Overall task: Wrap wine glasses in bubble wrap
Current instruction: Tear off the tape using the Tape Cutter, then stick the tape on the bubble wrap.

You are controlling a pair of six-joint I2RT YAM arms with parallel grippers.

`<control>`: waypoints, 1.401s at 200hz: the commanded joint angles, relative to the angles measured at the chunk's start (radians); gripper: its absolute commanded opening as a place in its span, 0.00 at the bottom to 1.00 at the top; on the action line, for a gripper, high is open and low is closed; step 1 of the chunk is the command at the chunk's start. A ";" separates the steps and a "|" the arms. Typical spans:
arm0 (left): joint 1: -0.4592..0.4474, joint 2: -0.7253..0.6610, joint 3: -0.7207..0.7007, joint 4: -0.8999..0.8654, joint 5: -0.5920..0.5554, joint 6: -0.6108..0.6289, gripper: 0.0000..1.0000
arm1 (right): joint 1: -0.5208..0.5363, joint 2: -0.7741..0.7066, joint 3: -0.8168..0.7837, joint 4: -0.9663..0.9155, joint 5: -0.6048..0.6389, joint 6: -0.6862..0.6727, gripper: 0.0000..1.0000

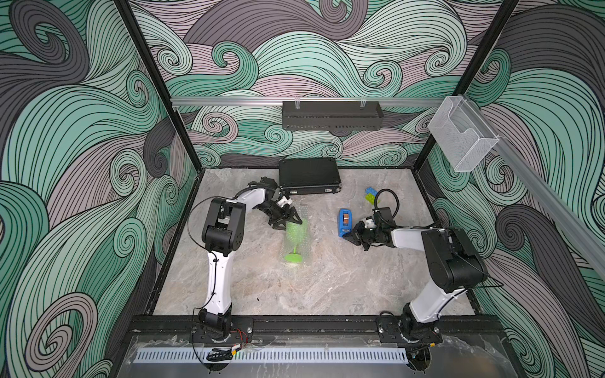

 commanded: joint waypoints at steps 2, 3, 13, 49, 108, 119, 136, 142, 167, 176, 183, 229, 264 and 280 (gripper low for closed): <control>-0.030 0.057 -0.051 -0.049 -0.194 0.002 0.72 | 0.013 0.012 -0.014 -0.203 0.116 -0.087 0.00; -0.029 0.057 -0.051 -0.049 -0.194 0.002 0.72 | 0.012 0.010 -0.014 -0.204 0.116 -0.088 0.00; -0.028 0.057 -0.051 -0.050 -0.194 0.002 0.72 | 0.012 -0.007 -0.007 -0.225 0.108 -0.102 0.00; -0.030 0.064 -0.046 -0.050 -0.192 0.004 0.72 | 0.017 -0.082 0.014 -0.315 0.120 -0.167 0.00; -0.030 0.061 -0.039 -0.056 -0.188 0.004 0.72 | 0.084 -0.163 0.196 -0.516 0.053 -0.362 0.00; -0.030 0.062 -0.039 -0.056 -0.188 0.004 0.72 | 0.109 -0.180 0.275 -0.586 0.024 -0.451 0.00; -0.031 0.066 -0.039 -0.058 -0.189 0.006 0.72 | 0.156 -0.153 0.410 -0.677 -0.066 -0.576 0.00; -0.031 0.067 -0.039 -0.058 -0.191 0.008 0.72 | 0.176 -0.132 0.453 -0.707 -0.096 -0.622 0.00; -0.032 0.062 -0.035 -0.061 -0.192 0.010 0.72 | 0.248 -0.012 0.649 -0.867 -0.132 -0.788 0.00; -0.031 0.061 -0.037 -0.061 -0.192 0.011 0.72 | 0.269 0.036 0.710 -0.908 -0.145 -0.828 0.00; -0.031 0.060 -0.036 -0.061 -0.192 0.011 0.72 | 0.283 0.071 0.756 -0.936 -0.152 -0.853 0.00; -0.033 0.068 -0.030 -0.066 -0.192 0.012 0.72 | 0.325 0.259 0.982 -1.089 -0.111 -0.978 0.00; -0.033 0.074 -0.027 -0.067 -0.191 0.012 0.72 | 0.339 0.374 1.115 -1.204 -0.058 -1.042 0.00; -0.032 0.075 -0.026 -0.069 -0.191 0.011 0.71 | 0.341 0.403 1.145 -1.212 -0.057 -1.040 0.00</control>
